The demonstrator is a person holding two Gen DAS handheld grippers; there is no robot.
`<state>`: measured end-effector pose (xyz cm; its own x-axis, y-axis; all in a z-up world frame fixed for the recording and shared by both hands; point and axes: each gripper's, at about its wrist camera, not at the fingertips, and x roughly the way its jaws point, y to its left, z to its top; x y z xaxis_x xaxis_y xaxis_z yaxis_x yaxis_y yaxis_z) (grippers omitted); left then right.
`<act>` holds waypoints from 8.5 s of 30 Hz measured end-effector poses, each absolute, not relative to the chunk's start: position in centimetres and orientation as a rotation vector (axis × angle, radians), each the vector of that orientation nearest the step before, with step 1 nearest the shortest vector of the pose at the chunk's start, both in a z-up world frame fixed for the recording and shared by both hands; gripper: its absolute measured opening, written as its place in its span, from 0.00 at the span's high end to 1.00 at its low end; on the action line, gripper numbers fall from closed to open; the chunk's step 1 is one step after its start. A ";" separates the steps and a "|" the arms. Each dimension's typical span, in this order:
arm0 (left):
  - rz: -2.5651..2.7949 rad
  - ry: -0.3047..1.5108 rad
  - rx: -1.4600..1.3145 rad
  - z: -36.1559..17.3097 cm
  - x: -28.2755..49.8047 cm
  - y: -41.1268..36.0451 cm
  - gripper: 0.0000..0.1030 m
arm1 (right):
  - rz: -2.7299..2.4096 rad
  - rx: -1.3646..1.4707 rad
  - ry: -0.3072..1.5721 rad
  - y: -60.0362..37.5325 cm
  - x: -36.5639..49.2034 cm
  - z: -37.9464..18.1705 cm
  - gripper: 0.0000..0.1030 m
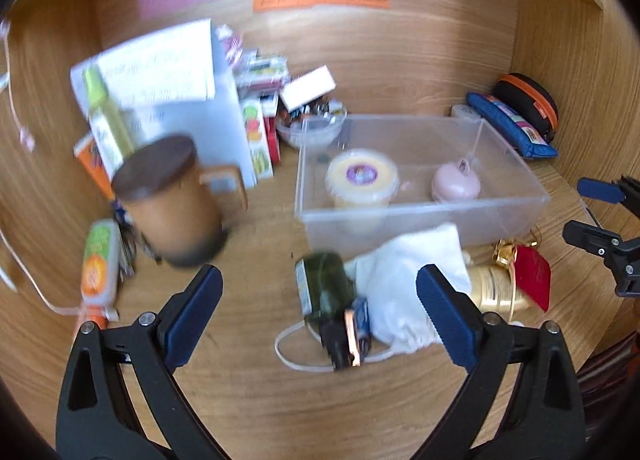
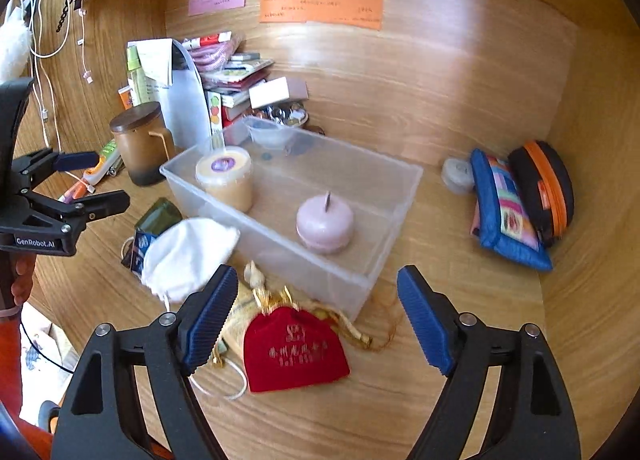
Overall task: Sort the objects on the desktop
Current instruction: 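Move the right tool to the red velvet pouch and close on it, then lift the red pouch with the right tool while the left tool grasps a small orange item, then carry the red pouch and small item over the clear box with both tools, then open both tools to drop the pouch and small blue item into the box, then move the left tool to the green glass bottle and close on it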
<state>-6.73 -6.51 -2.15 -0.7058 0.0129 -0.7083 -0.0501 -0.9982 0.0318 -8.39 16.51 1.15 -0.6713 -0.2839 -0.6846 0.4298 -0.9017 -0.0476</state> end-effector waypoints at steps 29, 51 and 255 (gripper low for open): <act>2.706 -0.056 -1.271 -7.7 -6.3 -5.6 0.67 | -2.403 1.220 0.192 17.6 -8.8 -6.6 0.23; 2.699 -0.031 -1.236 -7.3 -6.9 -5.1 0.94 | -2.290 1.170 0.096 16.0 -9.4 -6.5 0.71; 2.794 -0.169 -1.317 -6.2 -9.7 -8.9 0.05 | -2.552 0.924 0.305 15.8 -8.3 -1.3 0.22</act>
